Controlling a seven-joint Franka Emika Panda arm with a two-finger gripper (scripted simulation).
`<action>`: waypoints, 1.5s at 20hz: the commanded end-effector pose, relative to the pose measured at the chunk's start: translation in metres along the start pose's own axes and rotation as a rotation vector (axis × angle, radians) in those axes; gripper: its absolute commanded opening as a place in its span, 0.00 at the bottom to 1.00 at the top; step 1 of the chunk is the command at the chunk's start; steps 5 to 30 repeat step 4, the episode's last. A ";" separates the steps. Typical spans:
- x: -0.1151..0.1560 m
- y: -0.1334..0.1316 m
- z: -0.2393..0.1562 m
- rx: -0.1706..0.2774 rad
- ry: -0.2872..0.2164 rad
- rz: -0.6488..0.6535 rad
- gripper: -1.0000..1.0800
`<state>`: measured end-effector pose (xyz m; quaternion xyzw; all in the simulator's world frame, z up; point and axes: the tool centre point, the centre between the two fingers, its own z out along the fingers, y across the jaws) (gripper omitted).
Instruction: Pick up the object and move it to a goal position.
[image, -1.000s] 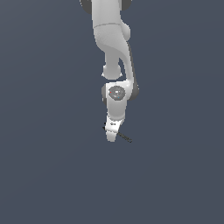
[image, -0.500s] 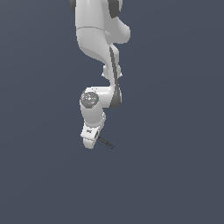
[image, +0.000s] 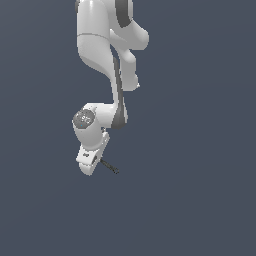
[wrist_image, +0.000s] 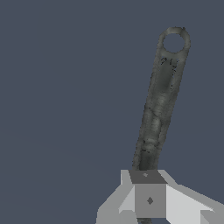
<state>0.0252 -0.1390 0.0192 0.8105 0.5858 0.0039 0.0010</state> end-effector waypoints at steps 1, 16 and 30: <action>-0.012 0.003 0.004 0.006 -0.005 0.010 0.00; -0.013 0.004 0.004 0.006 -0.005 0.010 0.00; -0.013 0.004 0.004 0.006 -0.005 0.010 0.00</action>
